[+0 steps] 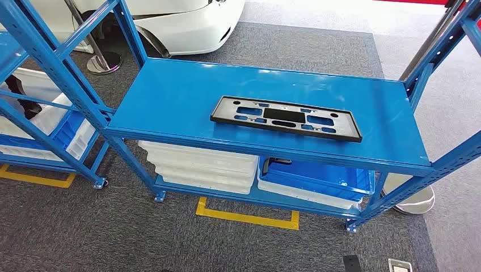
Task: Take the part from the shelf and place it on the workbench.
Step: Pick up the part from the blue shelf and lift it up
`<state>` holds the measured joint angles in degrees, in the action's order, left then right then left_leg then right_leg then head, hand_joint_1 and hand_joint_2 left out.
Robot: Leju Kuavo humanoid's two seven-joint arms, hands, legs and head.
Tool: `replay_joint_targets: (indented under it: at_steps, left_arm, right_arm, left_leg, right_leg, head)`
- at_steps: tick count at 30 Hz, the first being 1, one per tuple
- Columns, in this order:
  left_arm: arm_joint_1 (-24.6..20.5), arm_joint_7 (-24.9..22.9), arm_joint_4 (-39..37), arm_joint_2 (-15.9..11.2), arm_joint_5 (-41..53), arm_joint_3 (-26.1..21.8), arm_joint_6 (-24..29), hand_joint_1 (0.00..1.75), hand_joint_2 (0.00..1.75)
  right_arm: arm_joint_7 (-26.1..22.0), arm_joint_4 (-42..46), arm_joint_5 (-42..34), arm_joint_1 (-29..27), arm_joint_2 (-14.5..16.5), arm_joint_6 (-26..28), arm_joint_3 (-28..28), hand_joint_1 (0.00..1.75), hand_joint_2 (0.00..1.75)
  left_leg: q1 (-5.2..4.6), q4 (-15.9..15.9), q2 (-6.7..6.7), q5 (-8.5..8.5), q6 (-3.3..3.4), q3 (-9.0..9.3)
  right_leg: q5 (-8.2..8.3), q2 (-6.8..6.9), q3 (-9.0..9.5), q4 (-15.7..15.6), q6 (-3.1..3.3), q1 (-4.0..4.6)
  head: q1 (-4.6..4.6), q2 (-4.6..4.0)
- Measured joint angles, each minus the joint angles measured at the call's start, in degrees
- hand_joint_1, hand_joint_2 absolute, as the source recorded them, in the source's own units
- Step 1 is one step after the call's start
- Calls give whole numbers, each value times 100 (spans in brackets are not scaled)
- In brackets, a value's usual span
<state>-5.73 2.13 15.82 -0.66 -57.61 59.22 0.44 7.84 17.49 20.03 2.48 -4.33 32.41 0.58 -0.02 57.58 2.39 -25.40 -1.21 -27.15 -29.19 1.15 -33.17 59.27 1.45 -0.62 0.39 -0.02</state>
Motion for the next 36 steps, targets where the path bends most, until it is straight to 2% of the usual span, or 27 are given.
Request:
replay_joint_targets:
  at_steps: [2,10,13,29,36]
  left_arm:
    - [-3,2,-6,0,-8,23,0,0,0]
    - [-30,60,-51,0,-106,217,13,0,0]
    - [-36,90,-64,0,-146,261,16,0,0]
    - [-86,197,-105,0,-319,486,64,0,0]
    - [-100,210,-117,-1,-357,556,73,0,0]
  right_arm:
    - [-142,0,33,32,2,-2,-139,0,0]
    - [-1432,95,114,298,66,-49,-1280,0,0]
    - [-1935,293,-88,323,120,-64,-1475,0,0]
    - [-3804,1753,-1980,247,270,207,-1561,0,0]
    - [-3958,2421,-2328,110,273,378,-1318,0,0]
  left_leg:
    - [0,0,0,0,0,0]
    - [-1,1,-1,1,2,0]
    - [-1,1,-1,2,2,1]
    - [-2,2,-1,2,2,3]
    - [-2,2,-2,2,2,1]
  right_leg:
    - [0,0,0,0,0,0]
    - [1,0,1,0,-1,-2]
    - [1,0,0,0,-1,-1]
    - [2,-1,3,0,-3,-2]
    - [2,0,3,0,-3,-2]
  head:
    - [0,0]
    - [2,0]
    - [0,0]
    - [-1,0]
    - [0,0]
